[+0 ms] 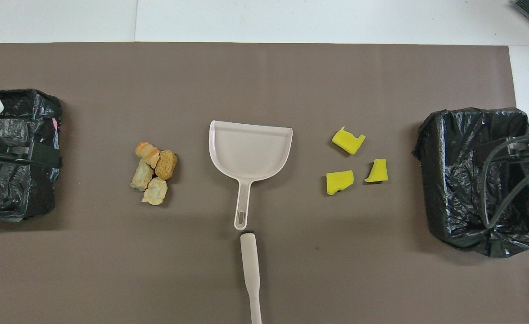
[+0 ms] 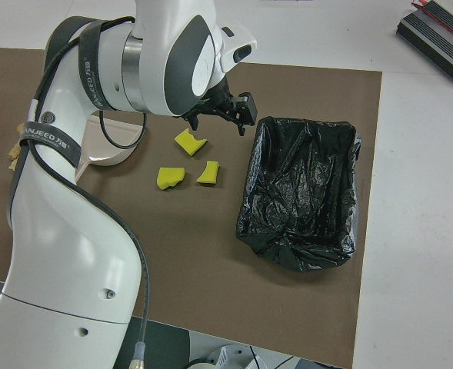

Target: Sweep and dump trash in bin

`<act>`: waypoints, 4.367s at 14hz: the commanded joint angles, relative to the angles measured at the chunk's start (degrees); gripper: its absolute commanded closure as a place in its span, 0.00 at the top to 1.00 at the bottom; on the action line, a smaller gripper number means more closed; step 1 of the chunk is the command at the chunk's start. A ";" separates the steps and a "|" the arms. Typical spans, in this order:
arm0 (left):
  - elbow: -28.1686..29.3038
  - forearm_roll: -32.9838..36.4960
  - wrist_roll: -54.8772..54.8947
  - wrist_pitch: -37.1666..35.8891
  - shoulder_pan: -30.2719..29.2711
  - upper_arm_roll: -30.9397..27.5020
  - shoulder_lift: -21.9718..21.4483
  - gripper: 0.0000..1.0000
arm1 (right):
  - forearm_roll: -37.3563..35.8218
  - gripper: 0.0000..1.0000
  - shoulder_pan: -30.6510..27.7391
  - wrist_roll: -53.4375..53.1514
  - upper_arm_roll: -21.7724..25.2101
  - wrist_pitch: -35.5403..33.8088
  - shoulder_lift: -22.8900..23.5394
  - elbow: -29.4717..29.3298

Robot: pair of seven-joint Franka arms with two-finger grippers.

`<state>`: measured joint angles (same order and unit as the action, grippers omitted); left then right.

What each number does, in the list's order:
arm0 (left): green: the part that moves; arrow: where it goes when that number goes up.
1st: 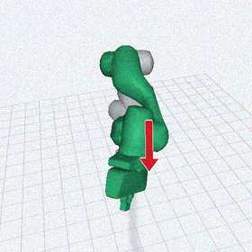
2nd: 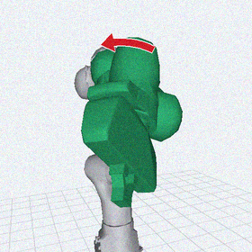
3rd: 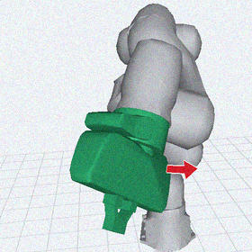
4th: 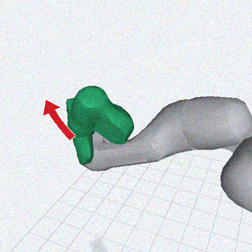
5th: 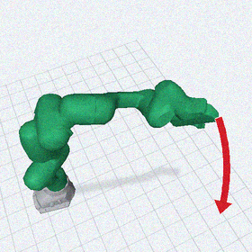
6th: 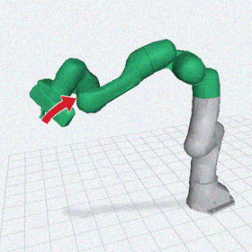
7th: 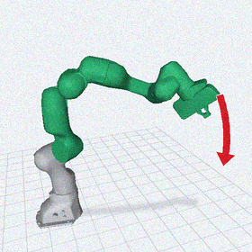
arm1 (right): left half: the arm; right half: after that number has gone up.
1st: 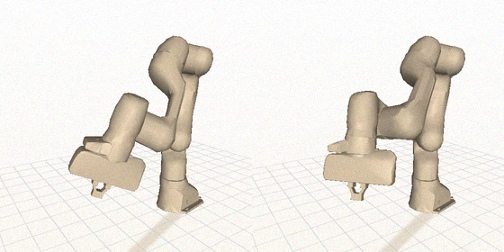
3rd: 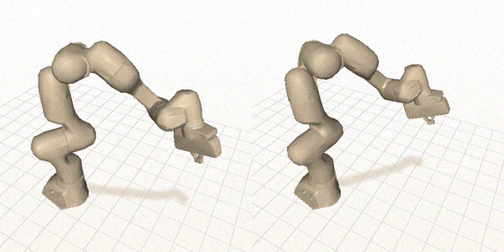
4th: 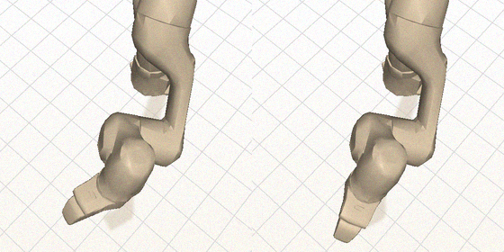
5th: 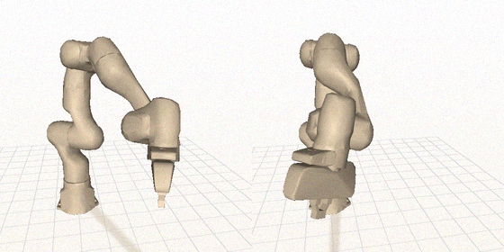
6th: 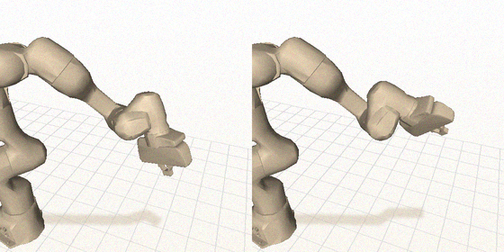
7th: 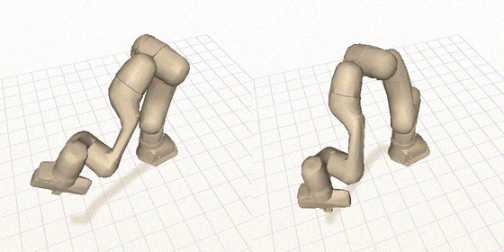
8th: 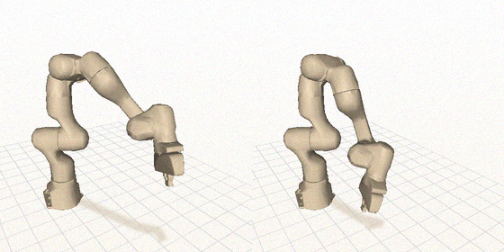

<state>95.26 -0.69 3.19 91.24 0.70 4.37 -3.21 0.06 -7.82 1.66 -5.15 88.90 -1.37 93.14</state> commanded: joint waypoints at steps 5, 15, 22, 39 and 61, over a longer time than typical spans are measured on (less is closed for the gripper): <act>0.63 -0.27 -0.20 0.07 -0.43 0.20 -0.93 1.00 | 0.64 1.00 -0.18 -0.87 -0.22 0.05 -2.32 3.01; 0.63 -0.27 -0.20 0.07 -0.35 0.20 -1.01 1.00 | 0.73 1.00 -0.09 -1.14 -0.39 0.13 -2.84 3.71; 0.54 -0.10 -0.11 0.07 -0.52 -0.06 -1.01 1.00 | 0.82 1.00 -0.09 -1.05 -0.39 0.40 -3.20 4.50; 0.63 -0.10 -0.20 -1.95 -0.87 -1.29 -2.59 1.00 | 1.35 1.00 0.52 -0.96 -0.57 0.40 -3.37 5.73; 29.35 -9.06 -16.35 4.52 26.09 -0.68 -14.72 1.00 | 1.08 1.00 1.40 -1.05 -1.09 0.57 -4.87 7.93</act>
<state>119.37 -8.86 -9.68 90.28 22.01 4.79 -15.94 0.06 -6.23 1.66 -6.11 88.90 -4.27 98.83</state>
